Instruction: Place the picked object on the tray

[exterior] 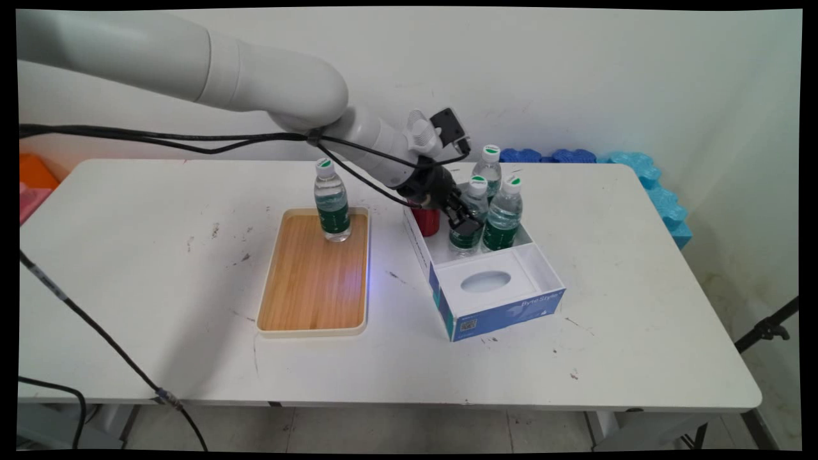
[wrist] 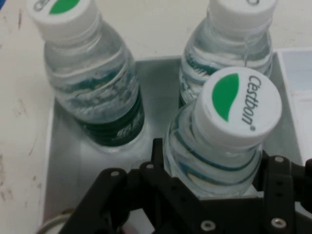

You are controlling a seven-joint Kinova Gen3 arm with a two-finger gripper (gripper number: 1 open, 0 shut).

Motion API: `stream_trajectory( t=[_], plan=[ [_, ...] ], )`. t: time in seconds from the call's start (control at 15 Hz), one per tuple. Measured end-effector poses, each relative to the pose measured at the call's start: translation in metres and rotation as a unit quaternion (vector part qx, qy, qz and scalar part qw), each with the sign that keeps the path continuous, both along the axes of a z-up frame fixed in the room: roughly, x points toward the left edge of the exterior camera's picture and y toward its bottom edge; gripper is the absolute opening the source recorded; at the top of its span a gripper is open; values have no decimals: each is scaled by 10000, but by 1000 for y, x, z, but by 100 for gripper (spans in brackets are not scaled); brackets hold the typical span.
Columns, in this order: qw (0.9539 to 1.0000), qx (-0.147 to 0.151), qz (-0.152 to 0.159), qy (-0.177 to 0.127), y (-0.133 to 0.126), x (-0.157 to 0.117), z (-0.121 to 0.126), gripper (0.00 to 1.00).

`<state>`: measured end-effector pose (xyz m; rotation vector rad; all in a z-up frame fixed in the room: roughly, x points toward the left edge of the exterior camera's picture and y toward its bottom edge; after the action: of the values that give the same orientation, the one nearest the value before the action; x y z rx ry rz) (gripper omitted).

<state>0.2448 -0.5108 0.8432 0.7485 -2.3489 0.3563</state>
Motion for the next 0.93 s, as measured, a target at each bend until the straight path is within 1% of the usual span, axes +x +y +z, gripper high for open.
stream_trajectory(
  t=[0.13, 0.33, 0.53, 0.73, 0.93],
  plan=[
    [10000, -23, 1, -5, 3, 5, 4, 0],
    [10000, -45, 12, 54, 12, 14, 23, 0],
    [9998, -79, 37, 191, 23, 20, 54, 0],
    [9993, -114, 58, 339, 36, 28, 94, 0],
    [9990, -134, 64, 418, 49, 42, 131, 0]
  ],
)
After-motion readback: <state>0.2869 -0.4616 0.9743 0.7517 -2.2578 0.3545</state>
